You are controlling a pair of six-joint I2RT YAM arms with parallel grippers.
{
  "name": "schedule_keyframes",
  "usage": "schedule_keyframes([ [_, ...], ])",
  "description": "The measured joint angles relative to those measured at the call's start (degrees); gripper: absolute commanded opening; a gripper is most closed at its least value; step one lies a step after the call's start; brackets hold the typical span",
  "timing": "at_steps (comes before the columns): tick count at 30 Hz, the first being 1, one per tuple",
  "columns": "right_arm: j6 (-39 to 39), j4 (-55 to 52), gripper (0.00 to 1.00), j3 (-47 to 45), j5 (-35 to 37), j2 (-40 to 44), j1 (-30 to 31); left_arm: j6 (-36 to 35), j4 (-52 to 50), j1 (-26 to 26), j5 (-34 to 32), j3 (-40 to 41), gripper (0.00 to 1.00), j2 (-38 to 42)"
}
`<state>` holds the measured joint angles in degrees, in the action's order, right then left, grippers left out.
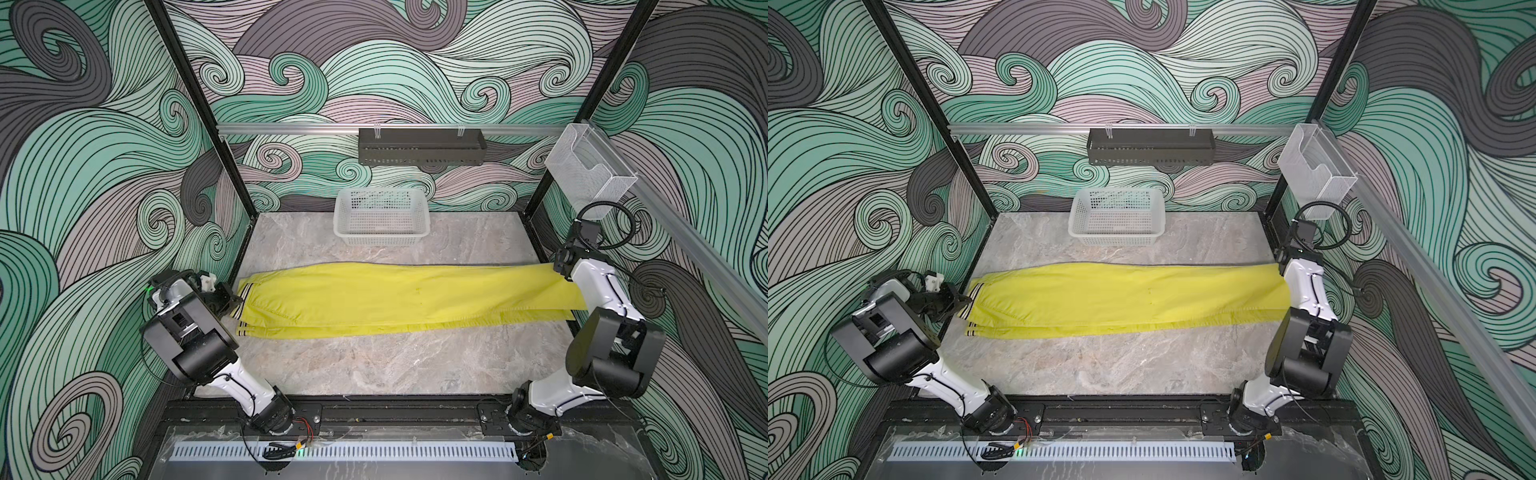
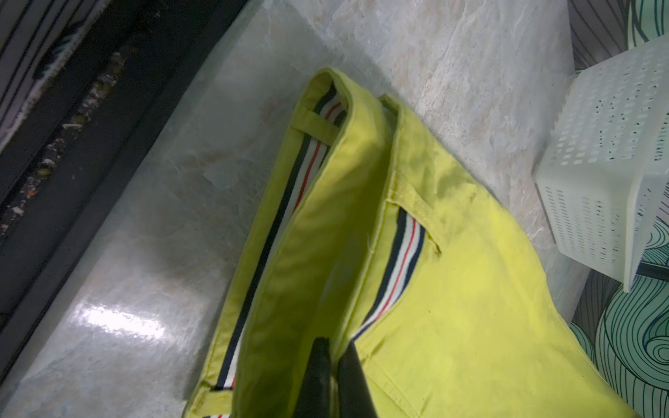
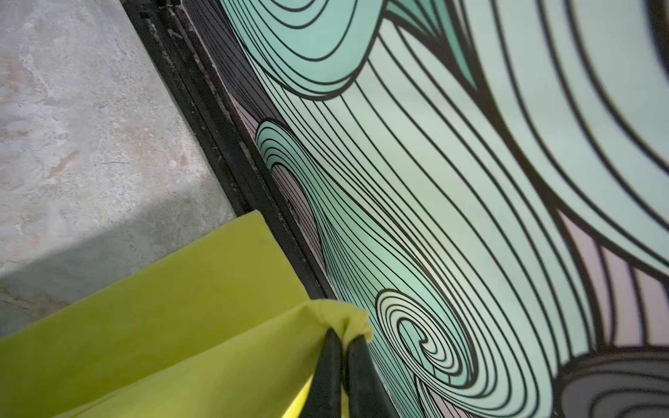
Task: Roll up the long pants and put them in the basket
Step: Fold the long pant at the center of the board.
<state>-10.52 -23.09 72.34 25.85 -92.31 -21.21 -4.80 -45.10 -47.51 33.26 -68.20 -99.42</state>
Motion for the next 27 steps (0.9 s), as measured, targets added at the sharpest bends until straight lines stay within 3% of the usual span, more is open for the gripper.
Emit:
schedule_keyframes([
  [8, 0.9, -2.7, 0.0, 2.4, -1.1, -6.5, 0.0, 0.0, 0.0, 0.0, 0.0, 0.0, 0.0, 0.2],
  [17, 1.6, -3.8, 0.03, 1.6, -2.3, -5.9, -0.3, 0.2, 0.0, 0.0, 0.0, 0.0, 0.0, 0.3],
  [18, 1.6, -4.1, 0.07, 2.0, -2.5, -6.4, -0.3, 0.2, 0.0, 0.0, 0.1, 0.0, 0.0, 0.3],
  [20, 2.0, -5.0, 0.41, 4.0, -2.8, -8.3, -0.3, 0.3, 0.1, 0.0, 0.2, 0.0, 0.0, 0.3],
  [23, 2.9, -5.8, 0.71, 7.1, -2.9, -12.1, -0.3, 0.3, 0.2, 0.0, 0.2, 0.0, 0.0, 0.3],
  [25, 3.8, -6.5, 0.83, 8.3, -2.8, -13.9, -0.3, 0.3, 0.3, 0.0, 0.2, 0.0, 0.0, 0.3],
  [27, 4.3, -7.2, 0.89, 8.2, -2.3, -14.3, -0.4, 0.4, 0.3, 0.0, 0.2, 0.0, 0.05, 0.3],
])
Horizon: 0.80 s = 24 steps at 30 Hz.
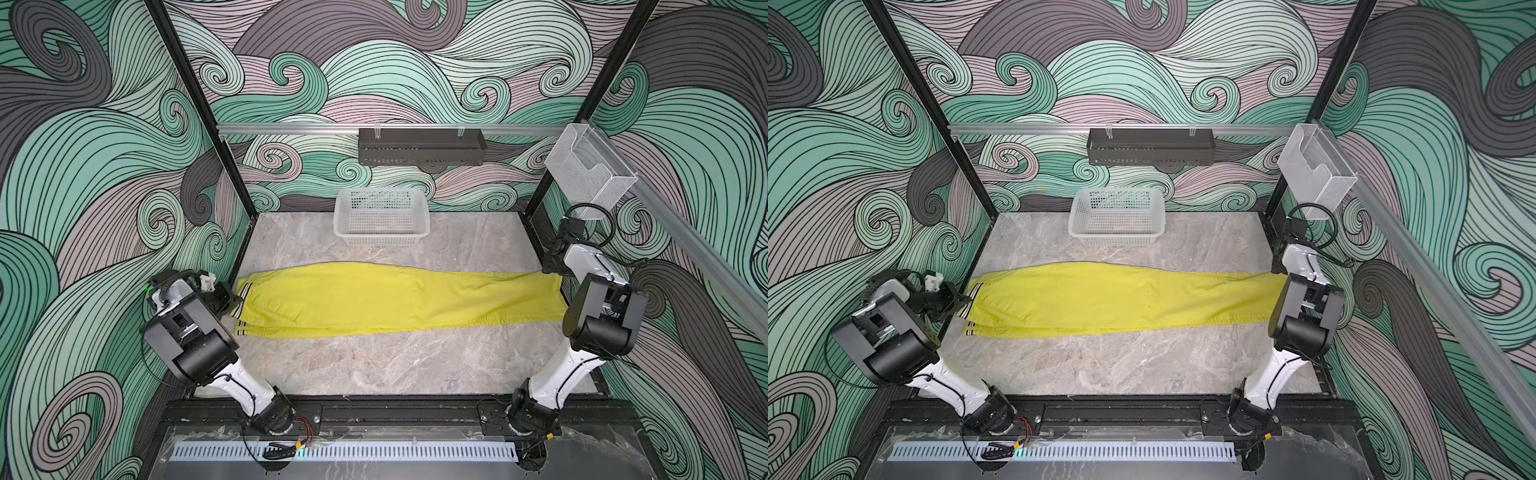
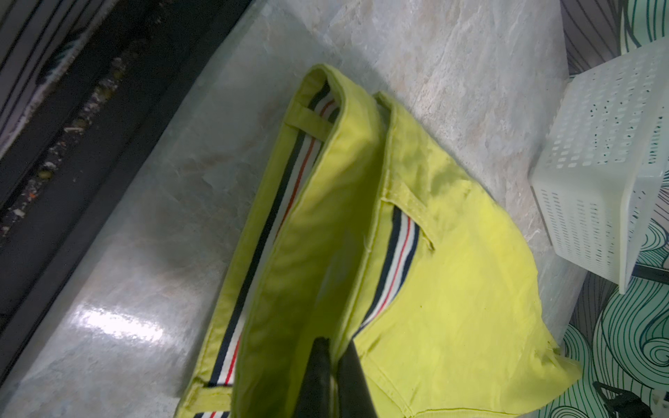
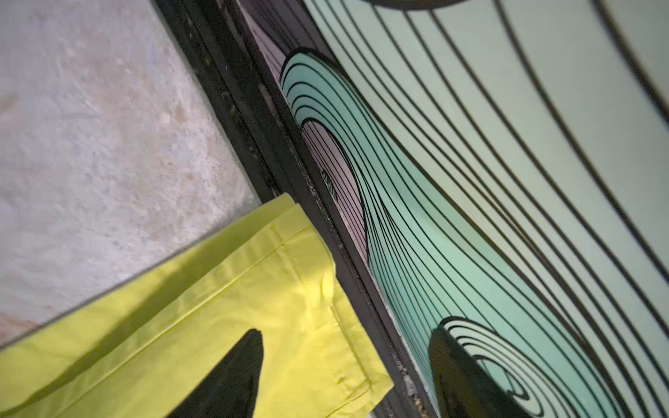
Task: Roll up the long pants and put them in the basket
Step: Fold the long pant at the center of the board.
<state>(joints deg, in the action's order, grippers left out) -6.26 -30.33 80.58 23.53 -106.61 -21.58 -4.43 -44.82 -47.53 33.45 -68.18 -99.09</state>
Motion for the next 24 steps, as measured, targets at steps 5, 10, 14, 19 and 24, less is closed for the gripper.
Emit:
schedule_keyframes([
  [5, 0.9, -0.5, 0.94, -3.9, 0.2, 5.6, -0.2, 0.6, 1.0, 0.0, 0.0, 0.0, 0.98, 0.2],
  [10, 0.7, 0.3, 0.95, -8.9, -7.3, 19.2, 1.6, 0.9, 1.0, 1.8, -1.3, -0.4, 0.99, 1.4],
  [14, 0.9, 2.6, 0.95, -12.6, -21.3, 25.1, 6.2, 1.0, 1.0, 6.1, -3.7, -3.2, 0.99, 2.9],
  [19, 3.5, 1.1, 0.92, -11.0, -32.9, 16.1, 7.8, 1.7, 1.3, 11.1, -4.2, -8.5, 0.99, 4.9],
  [24, 6.4, -1.9, 0.93, -10.7, -33.8, 7.4, 6.1, 2.6, 2.0, 11.6, -4.3, -9.6, 0.99, 6.6],
])
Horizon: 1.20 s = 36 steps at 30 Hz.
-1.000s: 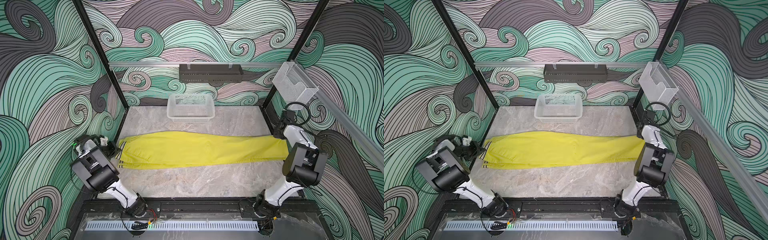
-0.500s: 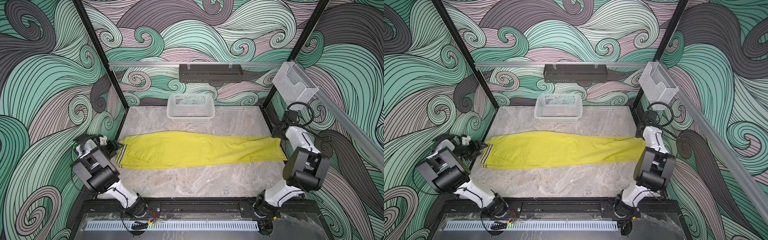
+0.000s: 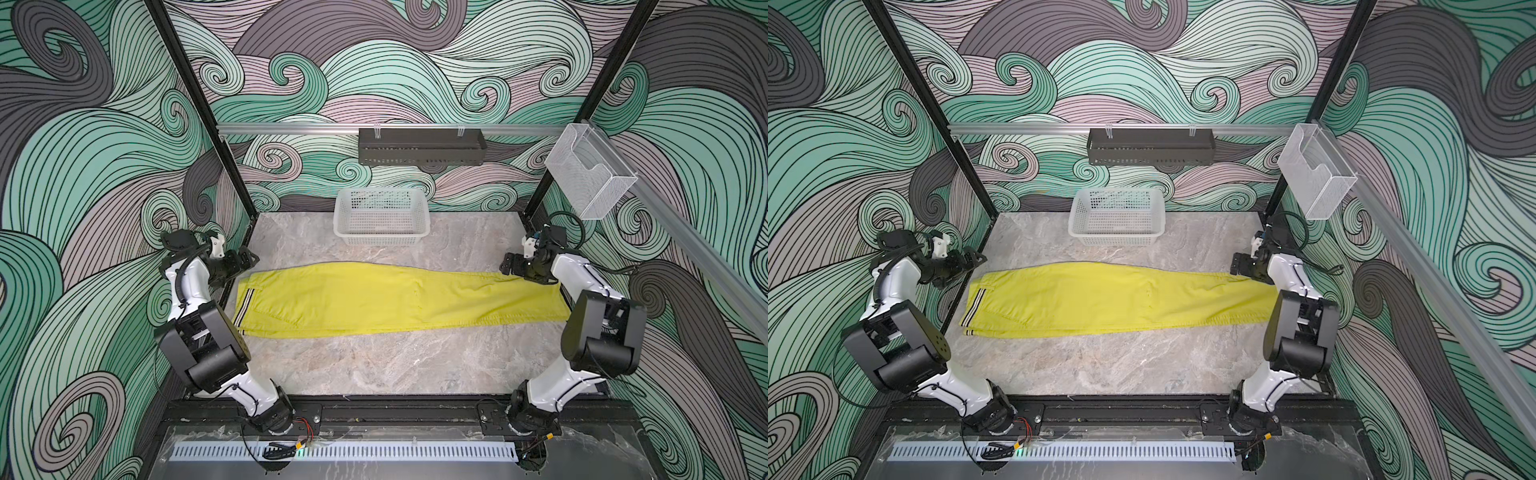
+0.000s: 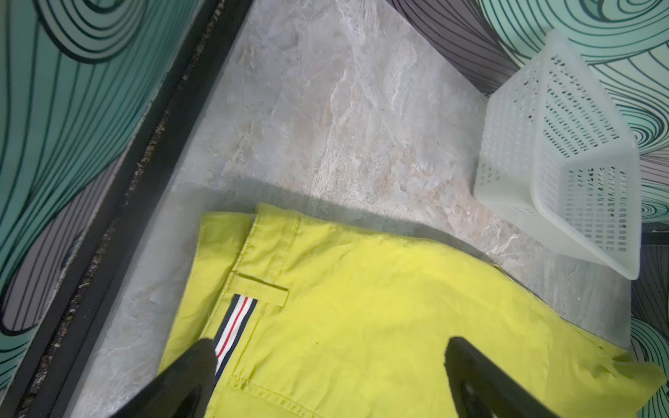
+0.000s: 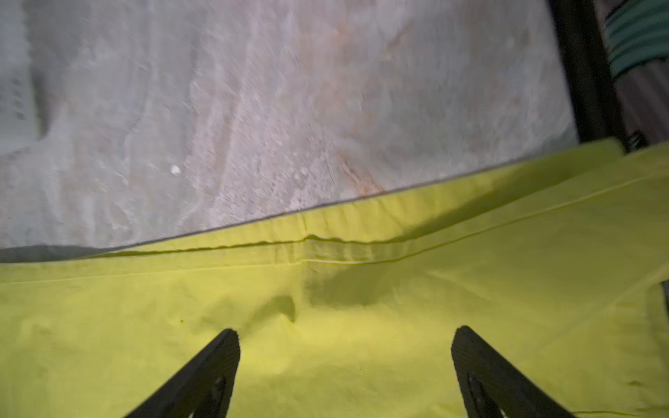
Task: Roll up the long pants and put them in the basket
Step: Fold the long pant at the center of the board.
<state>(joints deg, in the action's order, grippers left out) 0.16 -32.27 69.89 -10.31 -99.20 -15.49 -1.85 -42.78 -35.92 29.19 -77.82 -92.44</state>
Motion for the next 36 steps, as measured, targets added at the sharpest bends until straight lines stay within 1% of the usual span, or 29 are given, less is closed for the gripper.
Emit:
schedule_keyframes([
  [4, 3.2, -4.3, 0.9, 4.2, 1.9, -7.6, -3.1, 0.3, 0.0, 0.0, -0.3, 0.0, 0.99, 0.9],
  [7, 5.2, -5.8, 0.91, 7.5, 3.3, -13.5, -6.8, 0.2, 0.0, 0.0, -0.8, 0.2, 0.99, 2.0],
  [12, 6.4, -9.9, 0.96, 14.0, 5.9, -17.6, -10.3, 0.2, 0.4, 0.0, -2.1, 2.9, 0.99, 6.3],
  [14, 6.6, -12.1, 0.99, 16.9, 7.5, -20.2, -10.4, 0.2, 0.9, 0.0, -2.4, 4.4, 0.99, 8.0],
  [16, 6.4, -12.3, 0.99, 16.9, 9.0, -20.3, -10.1, 0.2, 1.1, 0.0, -2.6, 5.3, 0.99, 8.9],
  [18, 6.3, -11.5, 0.99, 15.0, 10.2, -18.9, -9.5, 0.2, 1.4, 0.1, -2.7, 5.5, 0.99, 9.2],
  [21, 6.1, -11.5, 0.99, 10.0, 10.8, -13.3, -8.5, 0.2, 1.9, 0.9, -2.9, 5.5, 0.99, 9.2],
  [24, 5.7, -10.8, 0.99, 6.2, 10.5, -3.7, -7.8, 0.2, 2.2, 2.3, -2.8, 5.5, 0.99, 9.2],
  [26, 5.3, -8.1, 0.99, 3.4, 10.2, 5.0, -7.3, 0.2, 2.2, 3.6, -2.8, 5.5, 0.99, 9.2],
  [29, 4.8, -3.7, 0.99, -0.8, 9.5, 14.3, -6.9, 0.2, 2.6, 5.3, -2.8, 5.5, 0.99, 9.2],
  [30, 4.8, -3.0, 0.99, -1.7, 9.0, 15.6, -6.9, 0.2, 2.8, 5.7, -2.8, 5.5, 0.99, 9.2],
  [32, 4.8, -2.4, 0.99, -2.6, 8.1, 15.1, -6.9, 0.2, 3.0, 6.3, -2.7, 5.5, 0.99, 9.2],
  [36, 5.1, -2.4, 0.99, -3.5, 7.0, 8.4, -6.9, 0.2, 3.0, 6.4, -2.6, 5.5, 0.99, 9.2],
])
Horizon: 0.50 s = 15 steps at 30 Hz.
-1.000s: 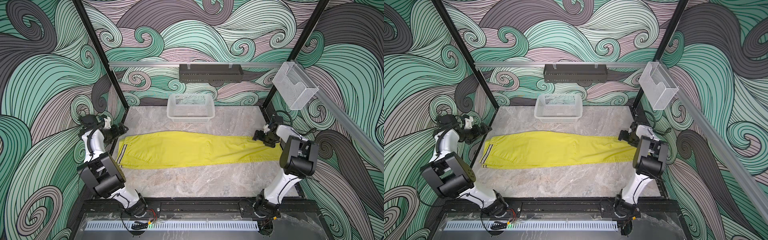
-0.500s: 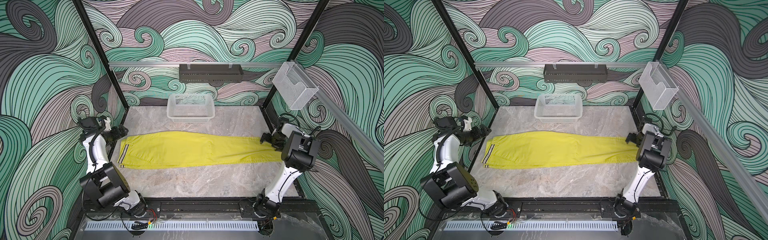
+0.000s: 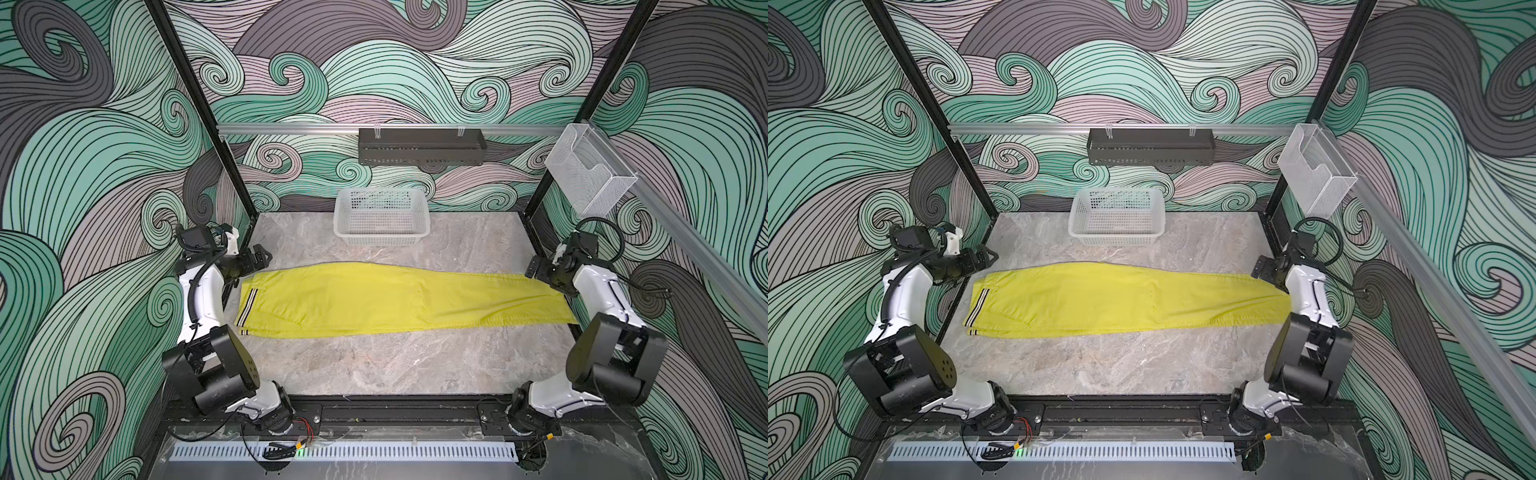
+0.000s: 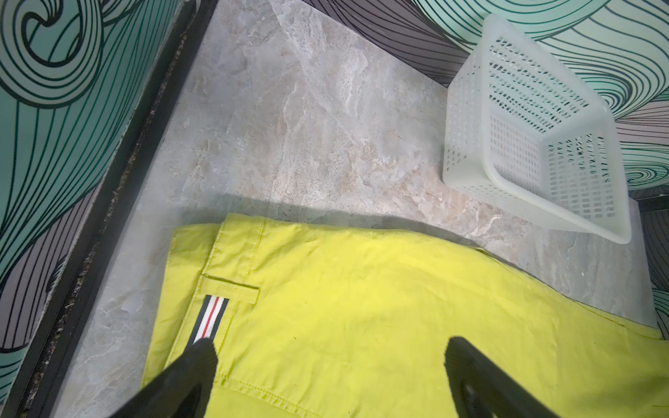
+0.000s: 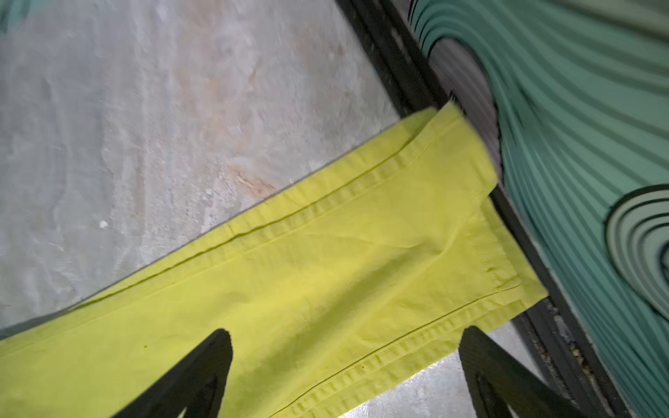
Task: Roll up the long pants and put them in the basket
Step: Fold the long pant at the center of the board.
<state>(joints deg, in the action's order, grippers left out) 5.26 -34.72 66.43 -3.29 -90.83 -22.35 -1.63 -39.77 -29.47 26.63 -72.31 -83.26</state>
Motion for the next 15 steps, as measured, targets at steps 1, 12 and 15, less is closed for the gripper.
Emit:
schedule_keyframes([
  [1, 0.1, -0.5, 0.99, 0.0, -0.2, -1.5, 0.0, 0.0, 0.0, 0.0, 0.0, 0.0, 0.99, 0.0],
  [12, 2.4, -3.2, 0.99, 1.1, -2.3, -8.6, 0.0, -2.4, 3.1, 19.0, 0.5, 1.3, 0.99, 4.3],
  [15, 2.5, -3.2, 0.99, 0.6, -3.0, -10.3, 0.0, -3.8, 3.6, 29.5, 0.2, -0.9, 0.99, 0.9],
])
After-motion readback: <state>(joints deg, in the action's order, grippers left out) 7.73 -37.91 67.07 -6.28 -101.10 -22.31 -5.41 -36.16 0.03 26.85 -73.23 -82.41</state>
